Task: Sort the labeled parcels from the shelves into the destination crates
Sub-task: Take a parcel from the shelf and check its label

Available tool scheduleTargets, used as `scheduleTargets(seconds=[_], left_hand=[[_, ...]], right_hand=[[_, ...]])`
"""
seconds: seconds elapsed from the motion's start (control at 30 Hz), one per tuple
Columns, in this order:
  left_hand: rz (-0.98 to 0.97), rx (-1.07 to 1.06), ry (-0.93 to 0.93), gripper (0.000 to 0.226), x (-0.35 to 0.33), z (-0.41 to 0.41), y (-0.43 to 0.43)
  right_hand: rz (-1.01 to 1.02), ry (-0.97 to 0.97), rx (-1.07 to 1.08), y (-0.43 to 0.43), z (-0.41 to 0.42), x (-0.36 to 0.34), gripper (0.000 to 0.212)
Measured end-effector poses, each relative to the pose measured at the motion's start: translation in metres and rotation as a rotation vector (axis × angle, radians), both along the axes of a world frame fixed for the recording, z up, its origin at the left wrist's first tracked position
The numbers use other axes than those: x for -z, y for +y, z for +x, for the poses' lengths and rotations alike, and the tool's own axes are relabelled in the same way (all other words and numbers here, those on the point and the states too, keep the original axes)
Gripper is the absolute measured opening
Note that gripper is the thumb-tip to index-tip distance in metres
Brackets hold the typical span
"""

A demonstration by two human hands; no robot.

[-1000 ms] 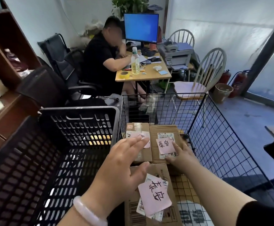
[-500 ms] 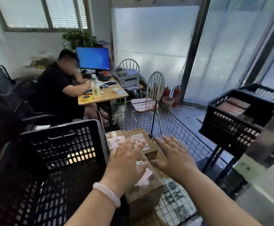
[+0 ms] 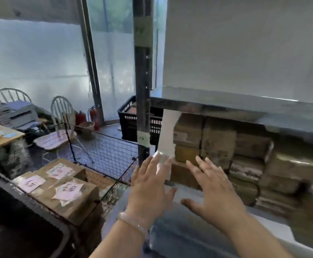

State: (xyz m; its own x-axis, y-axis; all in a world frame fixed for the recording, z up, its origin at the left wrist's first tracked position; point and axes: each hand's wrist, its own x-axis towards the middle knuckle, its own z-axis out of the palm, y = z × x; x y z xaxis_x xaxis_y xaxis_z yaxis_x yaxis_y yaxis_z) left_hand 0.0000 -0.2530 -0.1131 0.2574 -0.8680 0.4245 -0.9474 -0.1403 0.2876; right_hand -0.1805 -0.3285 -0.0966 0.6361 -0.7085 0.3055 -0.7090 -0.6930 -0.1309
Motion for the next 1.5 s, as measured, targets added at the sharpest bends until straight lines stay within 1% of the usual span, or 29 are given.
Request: scheduleTargets(seconds=[0.13,0.4,0.5,0.57,0.7,0.8,0.9,1.03,1.2,1.3,1.5], left_hand=[[-0.048,0.190,-0.046,0.083,-0.008,-0.084,-0.024],[-0.105,0.451,-0.056,0.083,-0.021,-0.275,-0.049],[-0.093,0.560,-0.024,0.082,-0.022,-0.366,-0.052],[-0.086,0.623,-0.038,0.081,-0.021,-0.426,-0.052],[-0.060,0.711,-0.040,0.080,-0.019,-0.537,-0.055],[-0.038,0.793,-0.013,0.081,-0.017,-0.604,-0.059],[-0.011,0.867,-0.015,0.080,-0.015,-0.662,-0.062],[0.000,0.915,0.021,0.078,-0.016,-0.707,-0.077],[-0.017,0.925,0.089,0.077,-0.023,-0.742,-0.116],[-0.016,0.927,0.093,0.076,-0.022,-0.755,-0.143],[0.000,0.922,0.172,0.074,-0.032,-0.770,-0.205]], right_hand=[[-0.014,-0.019,0.158,0.009,-0.096,-0.005,0.089],[-0.071,-0.049,0.402,0.034,-0.281,-0.017,0.099],[-0.045,-0.069,0.501,0.051,-0.371,-0.022,0.100],[-0.032,-0.081,0.574,0.060,-0.430,-0.024,0.099],[-0.038,-0.056,0.676,0.078,-0.538,-0.025,0.099],[-0.056,-0.053,0.751,0.092,-0.604,-0.023,0.099],[-0.045,-0.090,0.842,0.101,-0.659,-0.021,0.097],[0.009,-0.121,0.900,0.094,-0.704,-0.017,0.095],[0.050,-0.143,0.923,0.059,-0.734,-0.013,0.093],[0.064,-0.166,0.930,0.023,-0.750,-0.019,0.090],[0.151,-0.349,1.021,-0.070,-0.781,-0.047,0.083]])
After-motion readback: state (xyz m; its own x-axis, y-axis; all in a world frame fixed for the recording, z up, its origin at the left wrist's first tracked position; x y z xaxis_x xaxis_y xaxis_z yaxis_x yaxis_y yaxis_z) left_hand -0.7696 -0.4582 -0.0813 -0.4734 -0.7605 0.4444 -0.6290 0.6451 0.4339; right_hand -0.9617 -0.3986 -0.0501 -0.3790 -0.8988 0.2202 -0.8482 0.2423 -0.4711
